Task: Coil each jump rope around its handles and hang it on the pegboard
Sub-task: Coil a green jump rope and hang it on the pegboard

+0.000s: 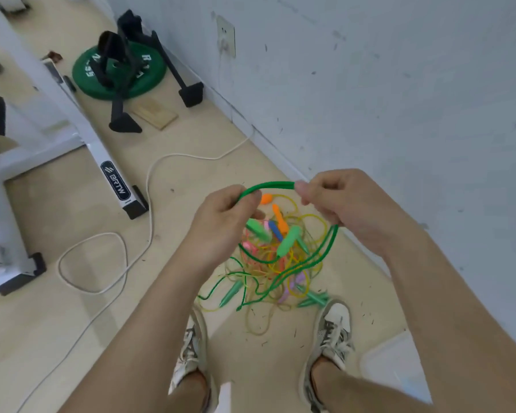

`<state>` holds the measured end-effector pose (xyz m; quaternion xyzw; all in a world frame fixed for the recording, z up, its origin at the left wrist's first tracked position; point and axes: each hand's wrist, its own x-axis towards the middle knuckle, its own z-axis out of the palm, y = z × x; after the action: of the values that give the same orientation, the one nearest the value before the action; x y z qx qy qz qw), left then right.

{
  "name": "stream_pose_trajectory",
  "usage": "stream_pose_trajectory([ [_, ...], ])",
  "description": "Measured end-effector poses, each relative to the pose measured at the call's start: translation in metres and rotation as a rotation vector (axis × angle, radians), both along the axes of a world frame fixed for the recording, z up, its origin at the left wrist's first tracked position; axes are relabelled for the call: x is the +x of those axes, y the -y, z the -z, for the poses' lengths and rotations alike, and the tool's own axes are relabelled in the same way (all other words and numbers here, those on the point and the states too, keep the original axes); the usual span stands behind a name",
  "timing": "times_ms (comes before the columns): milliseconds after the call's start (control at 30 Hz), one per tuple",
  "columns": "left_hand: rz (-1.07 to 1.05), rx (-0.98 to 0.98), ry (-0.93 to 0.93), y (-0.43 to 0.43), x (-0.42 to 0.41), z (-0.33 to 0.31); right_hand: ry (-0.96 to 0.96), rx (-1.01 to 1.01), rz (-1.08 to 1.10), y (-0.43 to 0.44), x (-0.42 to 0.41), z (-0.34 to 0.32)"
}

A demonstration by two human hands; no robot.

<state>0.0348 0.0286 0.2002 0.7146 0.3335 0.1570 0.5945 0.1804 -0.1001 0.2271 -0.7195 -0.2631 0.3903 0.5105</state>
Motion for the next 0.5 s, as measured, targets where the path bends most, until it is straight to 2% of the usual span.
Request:
stream_pose_trajectory([
  [100, -0.101, -0.189, 0.077, -0.014, -0.007, -0.012, 0.316, -0.148, 0.068, 0.006, 0.015, 0.009],
  [233, -0.337, -0.728, 0.347, -0.040, -0.026, -0.024, 0.491, -0.283, 0.343, 0.016, 0.031, 0.028],
  [333, -0.342, -0.928, 0.454, -0.045, -0.031, -0.023, 0.671, -0.318, 0.466, 0.016, 0.034, 0.035],
  [400, -0.288, -0.868, 0.373, -0.043, -0.029, -0.021, 0.532, -0.088, 0.624, 0.009, 0.030, 0.027],
  [433, -0.274, -0.722, 0.227, -0.042, -0.028, -0.018, 0.410, 0.069, 0.700, 0.004, 0.027, 0.018],
  [500, -0.128, -0.227, -0.216, -0.040, -0.031, -0.006, 0.170, 0.366, 0.750, -0.005, 0.020, -0.004],
])
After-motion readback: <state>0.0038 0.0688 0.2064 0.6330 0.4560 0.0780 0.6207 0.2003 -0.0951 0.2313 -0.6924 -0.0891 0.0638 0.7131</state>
